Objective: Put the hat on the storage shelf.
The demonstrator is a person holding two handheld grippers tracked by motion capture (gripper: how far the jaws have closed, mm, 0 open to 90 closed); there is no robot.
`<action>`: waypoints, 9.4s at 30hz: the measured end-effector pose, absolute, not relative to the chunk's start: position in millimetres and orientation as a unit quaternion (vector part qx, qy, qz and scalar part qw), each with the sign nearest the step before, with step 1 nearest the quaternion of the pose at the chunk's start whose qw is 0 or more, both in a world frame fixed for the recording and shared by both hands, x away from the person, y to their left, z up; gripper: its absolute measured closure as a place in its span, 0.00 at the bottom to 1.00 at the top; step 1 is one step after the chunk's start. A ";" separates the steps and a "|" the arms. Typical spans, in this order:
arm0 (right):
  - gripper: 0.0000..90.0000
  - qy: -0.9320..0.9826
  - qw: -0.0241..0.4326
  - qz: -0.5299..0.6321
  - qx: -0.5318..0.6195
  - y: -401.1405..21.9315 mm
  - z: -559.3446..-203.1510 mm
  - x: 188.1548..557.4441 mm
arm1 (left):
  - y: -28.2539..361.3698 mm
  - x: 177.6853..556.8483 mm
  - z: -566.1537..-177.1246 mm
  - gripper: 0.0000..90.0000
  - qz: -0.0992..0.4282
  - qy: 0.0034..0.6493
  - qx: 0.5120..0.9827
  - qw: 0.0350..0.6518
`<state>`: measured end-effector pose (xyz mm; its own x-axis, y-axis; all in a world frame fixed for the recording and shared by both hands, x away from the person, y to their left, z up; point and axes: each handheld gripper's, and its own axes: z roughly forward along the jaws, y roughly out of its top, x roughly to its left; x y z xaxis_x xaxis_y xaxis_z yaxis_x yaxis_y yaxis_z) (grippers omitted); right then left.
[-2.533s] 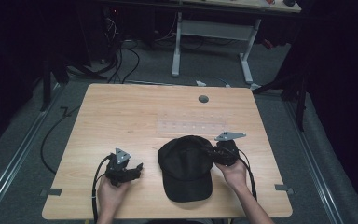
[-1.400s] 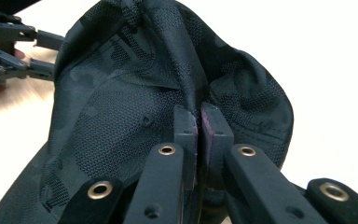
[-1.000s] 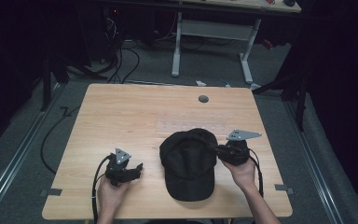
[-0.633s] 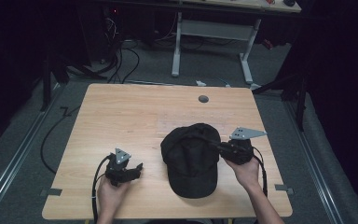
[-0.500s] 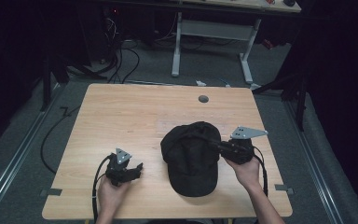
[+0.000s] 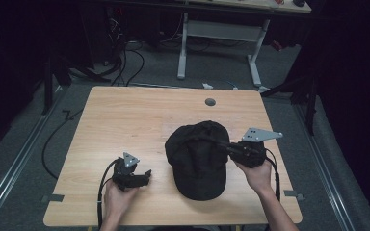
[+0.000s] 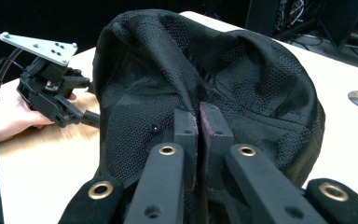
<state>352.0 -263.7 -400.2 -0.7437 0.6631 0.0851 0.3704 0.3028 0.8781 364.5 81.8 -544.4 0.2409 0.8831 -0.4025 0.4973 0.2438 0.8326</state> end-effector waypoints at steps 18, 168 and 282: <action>0.97 0.782 0.155 0.519 0.309 -261.8 -388.3 352.8 | 54.9 340.3 -485.4 0.21 -0.020 0.516 0.610 0.601; 0.39 0.768 0.225 0.323 0.505 -297.7 -530.6 367.1 | 70.3 414.1 -416.0 0.96 0.120 0.481 0.529 0.689; 0.39 0.768 0.224 0.324 0.504 -296.4 -530.8 367.0 | 99.1 381.7 -459.3 0.40 0.065 0.565 0.494 0.658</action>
<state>367.0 -296.4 -530.8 -0.3907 0.9204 -0.0179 0.6299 0.2815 0.7239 381.7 99.1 -459.3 0.3537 0.6427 -0.6796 0.4724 0.5043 0.7228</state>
